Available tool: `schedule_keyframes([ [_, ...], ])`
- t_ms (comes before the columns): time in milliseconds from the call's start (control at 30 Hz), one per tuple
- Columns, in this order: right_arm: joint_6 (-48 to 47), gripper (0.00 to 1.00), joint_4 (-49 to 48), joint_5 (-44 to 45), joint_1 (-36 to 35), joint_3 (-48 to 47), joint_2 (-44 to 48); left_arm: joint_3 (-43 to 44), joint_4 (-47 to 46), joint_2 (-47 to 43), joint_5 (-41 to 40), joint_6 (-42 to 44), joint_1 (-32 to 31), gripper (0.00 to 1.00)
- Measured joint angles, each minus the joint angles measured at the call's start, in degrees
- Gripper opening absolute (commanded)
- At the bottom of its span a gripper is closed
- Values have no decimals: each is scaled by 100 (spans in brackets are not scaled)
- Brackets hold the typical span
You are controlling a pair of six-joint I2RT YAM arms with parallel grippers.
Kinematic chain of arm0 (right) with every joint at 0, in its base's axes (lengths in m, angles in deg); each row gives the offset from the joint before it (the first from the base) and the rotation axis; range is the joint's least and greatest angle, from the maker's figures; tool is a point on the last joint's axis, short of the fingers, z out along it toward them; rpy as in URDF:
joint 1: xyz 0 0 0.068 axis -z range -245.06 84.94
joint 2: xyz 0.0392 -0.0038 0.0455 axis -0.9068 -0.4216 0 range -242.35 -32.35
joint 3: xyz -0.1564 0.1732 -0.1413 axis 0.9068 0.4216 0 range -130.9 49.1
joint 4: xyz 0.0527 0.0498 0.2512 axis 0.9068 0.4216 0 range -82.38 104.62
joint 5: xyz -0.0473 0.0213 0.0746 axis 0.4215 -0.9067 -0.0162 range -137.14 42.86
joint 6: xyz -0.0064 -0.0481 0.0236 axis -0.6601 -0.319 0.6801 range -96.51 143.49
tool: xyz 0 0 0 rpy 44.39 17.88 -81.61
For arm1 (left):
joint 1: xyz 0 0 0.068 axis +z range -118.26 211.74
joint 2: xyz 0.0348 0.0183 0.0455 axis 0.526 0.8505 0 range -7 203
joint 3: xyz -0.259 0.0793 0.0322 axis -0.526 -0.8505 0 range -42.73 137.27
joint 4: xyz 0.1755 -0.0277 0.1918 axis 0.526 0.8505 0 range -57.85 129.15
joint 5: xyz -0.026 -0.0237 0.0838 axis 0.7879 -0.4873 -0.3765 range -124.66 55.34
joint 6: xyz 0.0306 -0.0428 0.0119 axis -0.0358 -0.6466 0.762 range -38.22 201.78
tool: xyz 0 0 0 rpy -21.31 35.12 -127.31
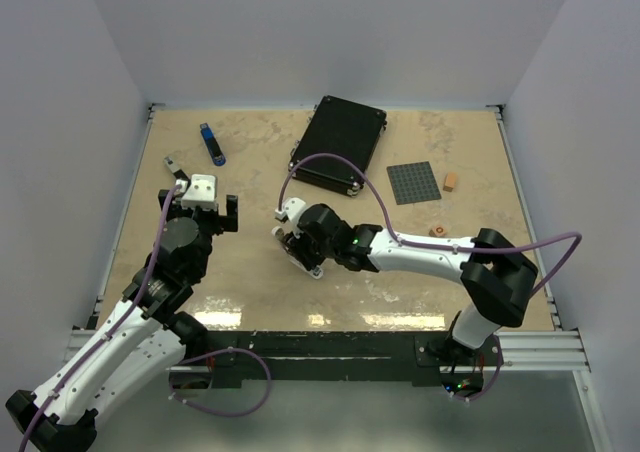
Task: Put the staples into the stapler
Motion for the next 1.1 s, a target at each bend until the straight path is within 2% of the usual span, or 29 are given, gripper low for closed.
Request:
schedule_keyframes([
  [567, 98, 44, -101, 199, 0, -28, -551, 0, 0, 4, 0, 0, 0, 100],
  [1100, 190, 43, -227, 334, 0, 94, -542, 0, 2, 4, 0, 0, 0, 100],
])
